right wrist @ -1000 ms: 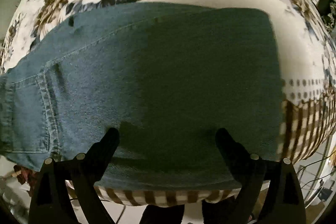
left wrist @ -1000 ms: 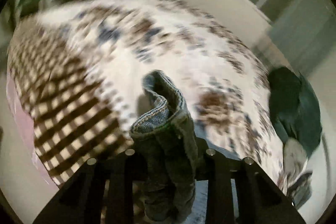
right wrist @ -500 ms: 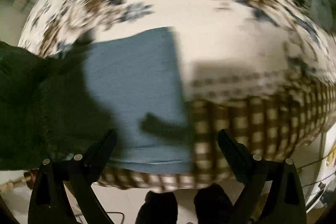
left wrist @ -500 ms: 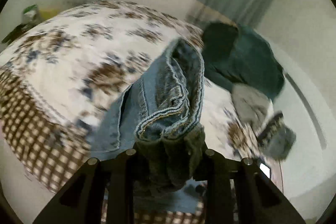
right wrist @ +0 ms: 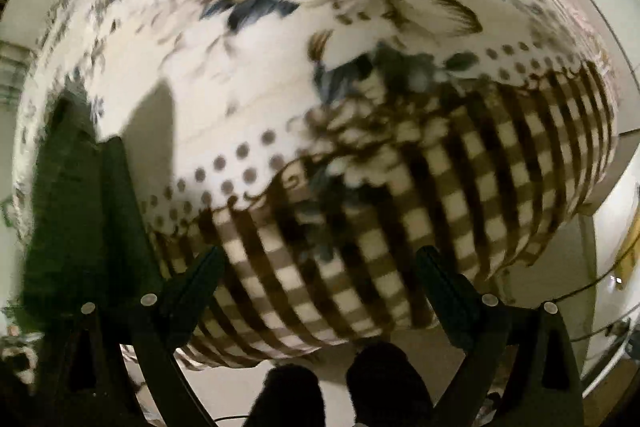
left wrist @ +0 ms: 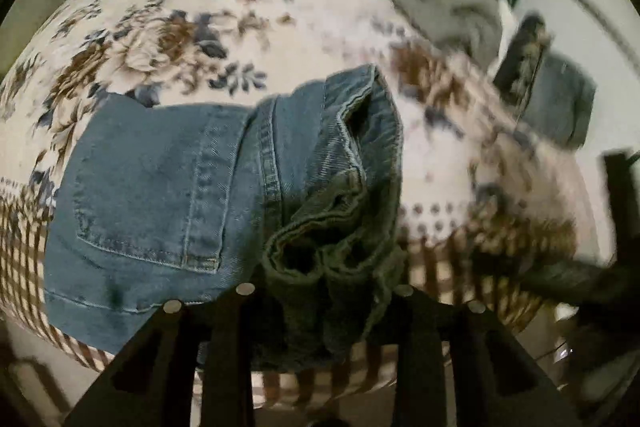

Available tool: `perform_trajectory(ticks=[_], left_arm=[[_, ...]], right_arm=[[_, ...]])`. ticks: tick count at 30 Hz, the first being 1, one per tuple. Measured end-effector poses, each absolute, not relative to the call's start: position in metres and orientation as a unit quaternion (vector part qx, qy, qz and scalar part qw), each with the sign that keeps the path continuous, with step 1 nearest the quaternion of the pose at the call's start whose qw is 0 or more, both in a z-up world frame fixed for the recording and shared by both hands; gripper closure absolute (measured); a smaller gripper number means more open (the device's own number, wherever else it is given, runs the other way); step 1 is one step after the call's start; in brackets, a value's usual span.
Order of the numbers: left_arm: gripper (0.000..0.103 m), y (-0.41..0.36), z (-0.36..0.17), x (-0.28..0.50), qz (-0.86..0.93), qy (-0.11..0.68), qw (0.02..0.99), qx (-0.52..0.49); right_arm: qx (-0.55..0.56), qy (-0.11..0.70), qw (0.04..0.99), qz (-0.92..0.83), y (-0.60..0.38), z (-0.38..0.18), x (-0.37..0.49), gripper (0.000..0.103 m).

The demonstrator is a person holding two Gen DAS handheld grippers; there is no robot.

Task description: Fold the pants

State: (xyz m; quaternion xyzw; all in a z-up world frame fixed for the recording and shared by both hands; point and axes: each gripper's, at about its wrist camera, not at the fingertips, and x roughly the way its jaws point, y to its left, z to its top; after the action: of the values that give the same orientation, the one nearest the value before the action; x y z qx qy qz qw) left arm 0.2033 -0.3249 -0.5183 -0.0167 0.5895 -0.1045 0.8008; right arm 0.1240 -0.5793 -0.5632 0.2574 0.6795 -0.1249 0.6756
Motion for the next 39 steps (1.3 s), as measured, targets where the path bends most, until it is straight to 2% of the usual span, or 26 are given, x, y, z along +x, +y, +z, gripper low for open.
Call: perform_trajectory(ticks=[1,2,3,4,8,12,16,22,23,24,25,26,29,30,34,39], left_arm=[[0.067,-0.326,-0.518,0.201,-0.107,0.590,0.800,-0.017],[0.053,-0.327,-0.512,0.202,-0.116,0.591,0.798,-0.024],[0.044,-0.329,-0.505,0.204,-0.126,0.594,0.794,-0.033],[0.029,-0.330,-0.499,0.203,-0.130,0.592,0.794,-0.038],[0.024,-0.309,-0.467,0.213,-0.109,0.571,0.812,-0.049],[0.022,-0.261,-0.466,0.236,-0.029,0.574,0.818,-0.020],[0.022,-0.203,-0.505,0.260,0.046,0.601,0.798,0.023],[0.022,-0.156,-0.561,0.272,0.077,0.650,0.756,0.011],[0.022,-0.154,-0.564,0.270,0.074,0.650,0.756,0.008],[0.022,-0.155,-0.566,0.268,0.072,0.649,0.757,0.009],[0.022,-0.156,-0.566,0.266,0.071,0.648,0.758,0.011],[0.022,-0.157,-0.567,0.264,0.068,0.648,0.758,0.011],[0.022,-0.157,-0.569,0.263,0.065,0.651,0.756,0.008],[0.022,-0.157,-0.568,0.265,0.064,0.651,0.756,0.008],[0.022,-0.153,-0.563,0.269,0.052,0.655,0.754,0.003],[0.022,-0.140,-0.554,0.279,0.047,0.658,0.751,-0.018]], right_arm=[[0.271,0.673,0.678,-0.116,-0.586,-0.562,0.124,0.005],[0.285,0.667,0.680,-0.106,-0.593,-0.561,0.122,0.005],[0.305,0.659,0.681,-0.092,-0.599,-0.560,0.122,0.005],[0.319,0.654,0.681,-0.080,-0.603,-0.559,0.124,0.005],[0.380,0.631,0.676,-0.011,-0.597,-0.566,0.147,0.005],[0.402,0.630,0.663,0.050,-0.563,-0.587,0.178,0.005],[0.393,0.638,0.657,0.079,-0.524,-0.614,0.208,0.005],[0.385,0.647,0.654,0.075,-0.496,-0.642,0.228,0.005],[0.388,0.640,0.658,0.078,-0.493,-0.641,0.227,0.011],[0.389,0.639,0.659,0.079,-0.492,-0.642,0.228,0.028],[0.390,0.641,0.656,0.078,-0.489,-0.642,0.228,0.036],[0.389,0.641,0.657,0.079,-0.487,-0.641,0.228,0.049],[0.360,0.639,0.677,0.055,-0.481,-0.628,0.225,0.073],[0.355,0.638,0.681,0.052,-0.483,-0.623,0.223,0.078],[0.338,0.631,0.697,0.036,-0.490,-0.598,0.216,0.086],[0.321,0.616,0.720,0.003,-0.508,-0.574,0.212,0.088]])
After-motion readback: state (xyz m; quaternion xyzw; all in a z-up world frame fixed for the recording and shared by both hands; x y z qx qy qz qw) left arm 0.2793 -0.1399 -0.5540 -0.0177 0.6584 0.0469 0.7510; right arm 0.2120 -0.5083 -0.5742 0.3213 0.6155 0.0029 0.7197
